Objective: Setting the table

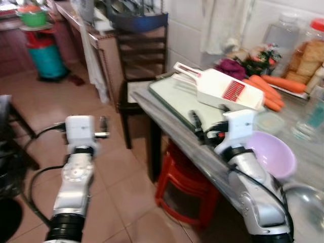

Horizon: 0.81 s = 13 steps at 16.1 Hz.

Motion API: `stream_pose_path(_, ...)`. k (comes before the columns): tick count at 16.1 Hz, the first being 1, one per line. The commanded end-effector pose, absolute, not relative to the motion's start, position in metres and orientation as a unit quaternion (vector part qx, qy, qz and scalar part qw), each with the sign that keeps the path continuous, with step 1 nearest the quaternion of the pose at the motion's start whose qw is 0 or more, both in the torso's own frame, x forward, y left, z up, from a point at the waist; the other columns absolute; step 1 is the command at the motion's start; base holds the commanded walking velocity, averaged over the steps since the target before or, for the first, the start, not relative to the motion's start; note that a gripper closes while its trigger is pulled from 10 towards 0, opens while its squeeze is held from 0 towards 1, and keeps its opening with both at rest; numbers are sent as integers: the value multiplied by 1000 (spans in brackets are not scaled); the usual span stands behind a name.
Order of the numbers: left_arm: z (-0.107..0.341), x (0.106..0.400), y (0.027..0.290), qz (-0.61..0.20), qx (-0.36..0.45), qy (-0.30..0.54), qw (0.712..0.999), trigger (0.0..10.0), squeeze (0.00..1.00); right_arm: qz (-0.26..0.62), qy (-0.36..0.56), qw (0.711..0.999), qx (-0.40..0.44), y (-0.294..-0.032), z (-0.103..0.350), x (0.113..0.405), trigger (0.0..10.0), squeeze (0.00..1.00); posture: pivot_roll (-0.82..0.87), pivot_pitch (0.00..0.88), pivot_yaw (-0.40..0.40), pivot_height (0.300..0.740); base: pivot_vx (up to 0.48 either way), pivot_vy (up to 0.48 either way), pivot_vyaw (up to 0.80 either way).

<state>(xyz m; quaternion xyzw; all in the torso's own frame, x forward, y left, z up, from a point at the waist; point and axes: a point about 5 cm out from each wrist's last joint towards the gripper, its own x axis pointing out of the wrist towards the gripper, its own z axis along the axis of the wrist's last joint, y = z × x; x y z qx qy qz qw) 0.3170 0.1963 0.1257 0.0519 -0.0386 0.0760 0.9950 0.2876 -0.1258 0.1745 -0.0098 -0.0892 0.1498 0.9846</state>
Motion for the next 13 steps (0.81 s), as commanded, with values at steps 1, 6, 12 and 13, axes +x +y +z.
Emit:
stream_pose_path(1, 125, 318, 189, 68, 50, -39, 996, 10000, 0, 141, -93, 986, -12, -132, 177, 287, 10000, 0, -22, 0, -6, 740, 0, 0, 800)
stream_pose_path(6, 120, 317, 186, 69, 47, -34, 996, 10000, 0, 141, -91, 986, -5, -132, 177, 287, 10000, 0, -23, 0, -6, 740, 0, 0, 800)
stream_pose_path(12, 112, 313, 188, 73, 53, -21, 996, 10000, 0, 118, -86, 989, 7, -137, 172, 288, 10000, 0, -22, 0, -2, 740, 0, 0, 133)
stream_pose_path(13, 112, 314, 188, 74, 53, -21, 996, 10000, 0, 116, -85, 990, 6, -138, 172, 289, 10000, 0, -22, 0, -2, 740, 0, 0, 0)
